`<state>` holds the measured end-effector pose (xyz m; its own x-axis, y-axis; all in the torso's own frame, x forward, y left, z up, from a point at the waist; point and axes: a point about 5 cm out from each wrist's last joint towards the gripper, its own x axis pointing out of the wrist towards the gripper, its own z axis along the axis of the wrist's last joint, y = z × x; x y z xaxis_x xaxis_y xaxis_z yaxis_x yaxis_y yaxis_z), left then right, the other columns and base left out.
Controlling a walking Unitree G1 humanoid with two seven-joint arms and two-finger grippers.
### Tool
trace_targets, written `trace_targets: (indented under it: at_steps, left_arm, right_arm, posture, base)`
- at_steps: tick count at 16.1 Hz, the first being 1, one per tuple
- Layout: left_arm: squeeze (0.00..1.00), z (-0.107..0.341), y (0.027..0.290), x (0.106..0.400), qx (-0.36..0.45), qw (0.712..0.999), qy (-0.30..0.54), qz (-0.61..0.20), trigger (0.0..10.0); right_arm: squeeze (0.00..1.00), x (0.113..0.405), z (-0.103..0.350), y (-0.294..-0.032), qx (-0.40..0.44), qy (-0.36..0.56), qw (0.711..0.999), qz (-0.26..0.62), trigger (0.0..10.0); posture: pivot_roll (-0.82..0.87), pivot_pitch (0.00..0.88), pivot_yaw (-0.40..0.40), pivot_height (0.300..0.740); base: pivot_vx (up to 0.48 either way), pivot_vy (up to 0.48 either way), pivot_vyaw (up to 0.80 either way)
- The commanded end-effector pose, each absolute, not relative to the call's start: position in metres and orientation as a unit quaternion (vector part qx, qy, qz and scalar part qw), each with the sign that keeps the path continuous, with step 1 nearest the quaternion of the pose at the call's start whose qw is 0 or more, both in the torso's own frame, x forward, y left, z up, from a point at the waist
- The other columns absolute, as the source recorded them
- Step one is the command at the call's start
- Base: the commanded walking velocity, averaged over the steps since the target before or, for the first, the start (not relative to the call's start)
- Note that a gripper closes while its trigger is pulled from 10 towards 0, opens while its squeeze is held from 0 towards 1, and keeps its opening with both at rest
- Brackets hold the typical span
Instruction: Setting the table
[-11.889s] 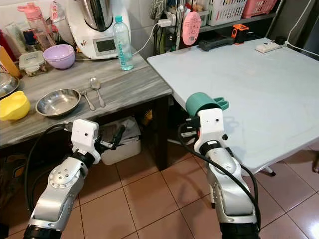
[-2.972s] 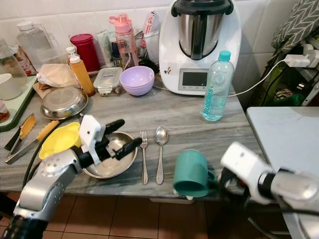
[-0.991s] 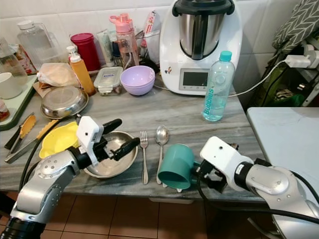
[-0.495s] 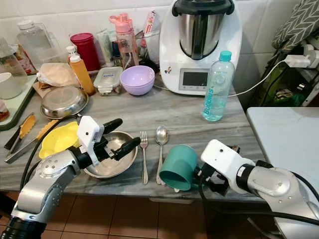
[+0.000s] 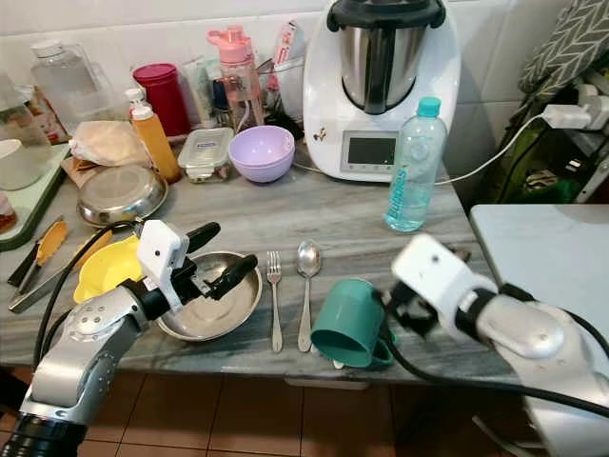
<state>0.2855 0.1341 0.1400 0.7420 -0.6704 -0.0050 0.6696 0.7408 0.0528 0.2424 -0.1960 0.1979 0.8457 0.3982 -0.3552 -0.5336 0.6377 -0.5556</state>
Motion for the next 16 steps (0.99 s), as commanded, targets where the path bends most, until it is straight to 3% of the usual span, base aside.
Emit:
trace_targets:
  at_steps: [1, 4, 6, 9, 12, 16]
  left_arm:
    - [0.00, 0.143, 0.138, 0.290, 0.034, 0.938, -0.014, -0.346, 10.0]
    - [0.00, 0.143, 0.140, 0.292, 0.032, 0.940, -0.016, -0.338, 10.0]
    - [0.00, 0.138, 0.150, 0.284, 0.034, 0.944, -0.012, -0.327, 10.0]
    - [0.00, 0.134, 0.154, 0.280, 0.041, 0.954, -0.009, -0.296, 10.0]
    - [0.00, 0.125, 0.147, 0.274, 0.051, 0.962, -0.003, -0.270, 10.0]
    - [0.00, 0.127, 0.145, 0.269, 0.041, 0.967, -0.009, -0.253, 10.0]
  right_arm:
    - [0.00, 0.244, 0.209, -0.193, -0.345, 0.063, 0.904, 0.243, 10.0]
    - [0.00, 0.247, 0.211, -0.170, -0.253, 0.021, 0.936, 0.244, 10.0]
    - [0.00, 0.221, 0.190, -0.140, -0.206, 0.018, 0.926, 0.315, 10.0]
    - [0.00, 0.216, 0.187, -0.136, -0.196, 0.006, 0.932, 0.305, 10.0]
    - [0.00, 0.223, 0.187, -0.145, -0.188, -0.013, 0.960, 0.207, 10.0]
    - [0.00, 0.224, 0.187, -0.138, -0.176, -0.025, 0.963, 0.203, 10.0]
  posture:
    - [-0.18, 0.000, 0.095, 0.740]
    - [-0.16, 0.000, 0.086, 0.740]
    - [-0.15, 0.000, 0.088, 0.740]
    - [-0.16, 0.000, 0.100, 0.740]
    - [-0.16, 0.000, 0.097, 0.740]
    - [-0.16, 0.000, 0.098, 0.740]
  base:
    - [0.000, 0.000, 0.00]
    - [0.000, 0.000, 0.00]
    - [0.000, 0.000, 0.00]
    - [0.000, 0.000, 0.00]
    - [0.000, 0.000, 0.00]
    - [0.000, 0.000, 0.00]
